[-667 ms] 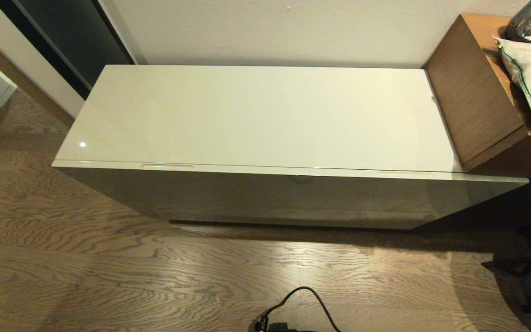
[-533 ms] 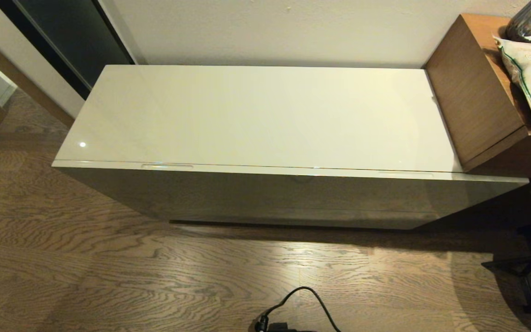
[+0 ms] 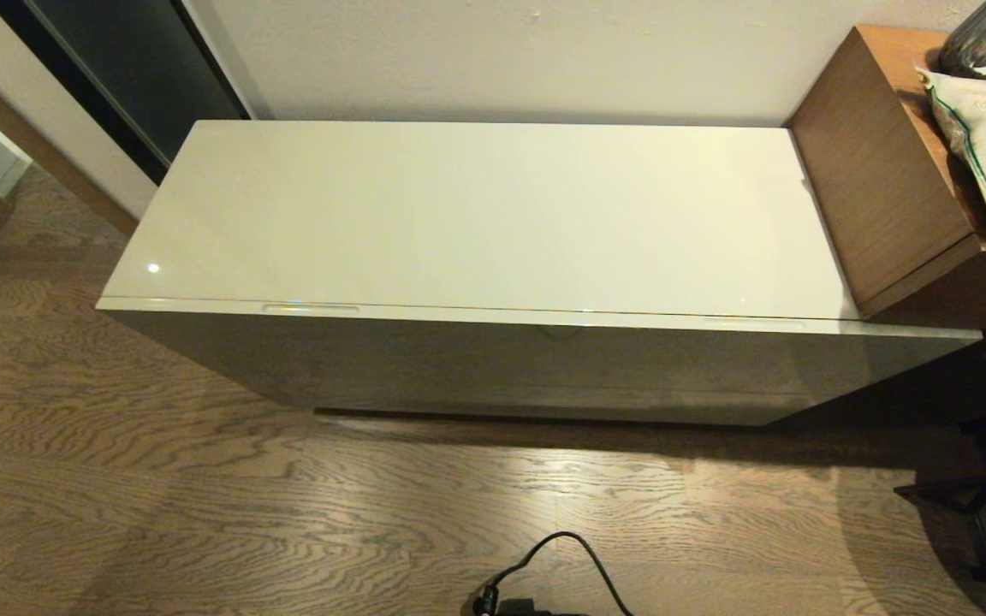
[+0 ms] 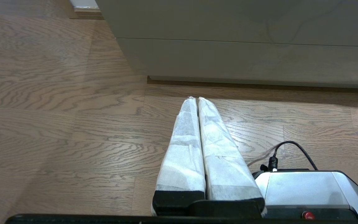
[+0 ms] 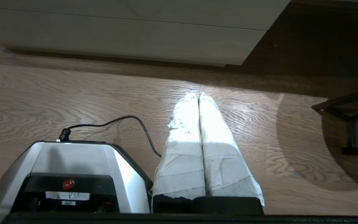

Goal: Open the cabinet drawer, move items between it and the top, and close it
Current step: Open the drawer

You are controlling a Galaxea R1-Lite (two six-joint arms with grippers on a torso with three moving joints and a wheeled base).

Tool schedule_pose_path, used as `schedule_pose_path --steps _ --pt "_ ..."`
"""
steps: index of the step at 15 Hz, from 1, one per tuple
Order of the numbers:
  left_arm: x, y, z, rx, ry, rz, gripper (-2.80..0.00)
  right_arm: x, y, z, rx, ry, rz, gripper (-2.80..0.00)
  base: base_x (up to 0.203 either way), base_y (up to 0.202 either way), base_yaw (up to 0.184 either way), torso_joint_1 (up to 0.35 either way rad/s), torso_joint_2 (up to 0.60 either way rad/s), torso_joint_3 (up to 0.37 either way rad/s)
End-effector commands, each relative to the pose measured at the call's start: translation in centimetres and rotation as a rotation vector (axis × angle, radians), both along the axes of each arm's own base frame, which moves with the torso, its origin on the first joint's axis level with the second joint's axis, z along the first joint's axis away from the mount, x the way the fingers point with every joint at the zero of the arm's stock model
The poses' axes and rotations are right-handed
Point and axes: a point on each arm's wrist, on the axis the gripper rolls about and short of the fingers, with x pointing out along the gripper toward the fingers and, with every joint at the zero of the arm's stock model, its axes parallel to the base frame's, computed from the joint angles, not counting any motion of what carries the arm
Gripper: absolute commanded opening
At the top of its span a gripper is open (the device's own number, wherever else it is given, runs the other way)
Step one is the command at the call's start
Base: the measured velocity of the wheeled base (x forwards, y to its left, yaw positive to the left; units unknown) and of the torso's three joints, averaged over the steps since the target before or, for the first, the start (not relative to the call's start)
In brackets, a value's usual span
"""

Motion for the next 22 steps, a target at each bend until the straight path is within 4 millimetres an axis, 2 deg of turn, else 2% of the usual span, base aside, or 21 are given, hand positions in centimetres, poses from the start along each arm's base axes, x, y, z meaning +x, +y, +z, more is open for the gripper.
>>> schedule_pose_path --steps 1,4,6,7,10,11,13,14,15,17,19,22 --pt "0.0 0.0 0.0 0.000 0.001 0.000 -2.80 0.0 0.0 0.0 -0.003 0.001 -0.003 -2.80 0.000 0.000 0.000 0.000 0.00 0.000" --pt "0.0 0.0 0.0 0.000 0.001 0.000 -2.80 0.0 0.0 0.1 0.002 -0.004 -0.014 -2.80 0.000 0.000 0.000 0.000 0.00 0.000" --pt "0.0 0.0 0.0 0.000 0.001 0.000 -2.80 -0.7 0.0 1.5 0.005 -0.033 -0.015 -2.80 0.000 0.000 0.000 0.000 0.00 0.000" --pt "0.0 0.0 0.0 0.000 0.001 0.000 -2.80 -1.5 0.0 3.2 0.016 -0.067 -0.013 -2.80 0.000 0.000 0.000 0.000 0.00 0.000" --pt "0.0 0.0 0.0 -0.001 0.001 0.000 -2.80 -6.1 0.0 9.6 0.066 -0.216 0.025 -2.80 0.000 0.000 0.000 0.000 0.00 0.000" --pt "0.0 0.0 0.0 0.000 0.001 0.000 -2.80 -6.7 0.0 11.8 0.090 -0.234 0.027 -2.80 0.000 0.000 0.000 0.000 0.00 0.000" --pt "0.0 0.0 0.0 -0.001 0.001 0.000 -2.80 -5.6 0.0 17.2 0.198 -0.203 0.007 -2.80 0.000 0.000 0.000 0.000 0.00 0.000" --pt "0.0 0.0 0.0 0.000 0.001 0.000 -2.80 -3.2 0.0 19.9 0.264 -0.136 -0.016 -2.80 0.000 0.000 0.000 0.000 0.00 0.000" --pt "0.0 0.0 0.0 -0.001 0.001 0.000 -2.80 0.0 0.0 21.8 0.322 -0.045 -0.045 -2.80 0.000 0.000 0.000 0.000 0.00 0.000" --pt "0.0 0.0 0.0 0.000 0.001 0.001 -2.80 6.8 0.0 22.7 0.404 0.147 -0.103 -2.80 0.000 0.000 0.000 0.000 0.00 0.000" --pt "0.0 0.0 0.0 0.000 0.001 0.000 -2.80 13.7 0.2 21.0 0.446 0.326 -0.134 -2.80 0.000 0.000 0.000 0.000 0.00 0.000" --pt "0.0 0.0 0.0 0.000 0.001 0.001 -2.80 23.2 0.9 17.8 0.465 0.390 -0.155 -2.80 0.000 0.000 0.000 0.000 0.00 0.000"
